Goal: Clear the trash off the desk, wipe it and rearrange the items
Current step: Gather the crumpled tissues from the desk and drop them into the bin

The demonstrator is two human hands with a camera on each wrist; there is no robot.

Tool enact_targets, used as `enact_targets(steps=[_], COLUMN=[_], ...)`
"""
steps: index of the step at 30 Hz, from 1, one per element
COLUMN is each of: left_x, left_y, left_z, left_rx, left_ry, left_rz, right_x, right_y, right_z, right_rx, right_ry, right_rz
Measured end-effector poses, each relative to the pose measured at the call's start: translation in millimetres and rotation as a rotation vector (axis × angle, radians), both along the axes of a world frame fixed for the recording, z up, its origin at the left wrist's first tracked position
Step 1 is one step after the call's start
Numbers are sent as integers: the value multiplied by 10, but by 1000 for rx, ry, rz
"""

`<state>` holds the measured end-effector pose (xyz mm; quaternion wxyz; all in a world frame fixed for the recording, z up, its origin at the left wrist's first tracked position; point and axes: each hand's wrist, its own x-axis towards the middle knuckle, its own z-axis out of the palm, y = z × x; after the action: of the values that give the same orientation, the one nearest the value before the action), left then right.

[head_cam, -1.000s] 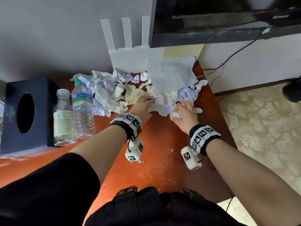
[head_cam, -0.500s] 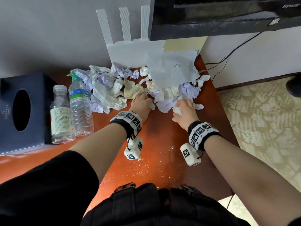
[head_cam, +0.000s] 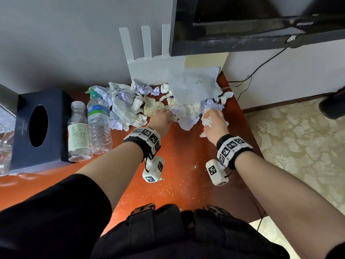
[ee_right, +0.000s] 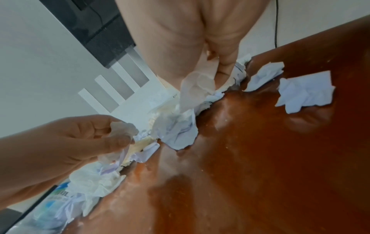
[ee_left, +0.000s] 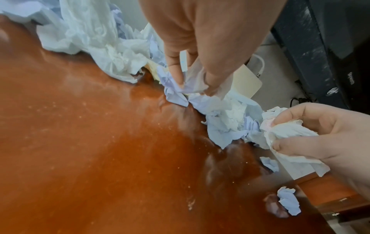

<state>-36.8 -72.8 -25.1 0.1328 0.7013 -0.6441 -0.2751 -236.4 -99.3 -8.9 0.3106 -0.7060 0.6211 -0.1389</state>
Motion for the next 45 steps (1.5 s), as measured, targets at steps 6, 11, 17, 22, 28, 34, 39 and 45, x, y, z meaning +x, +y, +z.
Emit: enact_targets(steps=[6,11,17,22,28,34,39,45], left_x=[7,-1,39,98,207,236,156,93], left_y=[238,560,980,1381,1828,2192,2502,2658], left_z=[220,386,434,427,425,314,263,284], left_rx=[-71,-133,-113,-122,-112,-106,-68,-51], left_ry=[20,40,66,82,91,88,82,103], left_rz=[-7,-30,-44,-84,-139,-252,-345,-374], right_x=[41,87,147,159,257,325,293,187], right_y=[246,570,1052,1510,2076,2685,3114,3388], right_z=[278,438,519,532,521,472,405,336], right_rx=[-53,-82,-112,-62,-68,-68,-59,-73], right_ry=[-29,-32,-53,-31,-14,-19,-41,-27], right_rz=[16,56,58,31,-40,-157,-258,-306])
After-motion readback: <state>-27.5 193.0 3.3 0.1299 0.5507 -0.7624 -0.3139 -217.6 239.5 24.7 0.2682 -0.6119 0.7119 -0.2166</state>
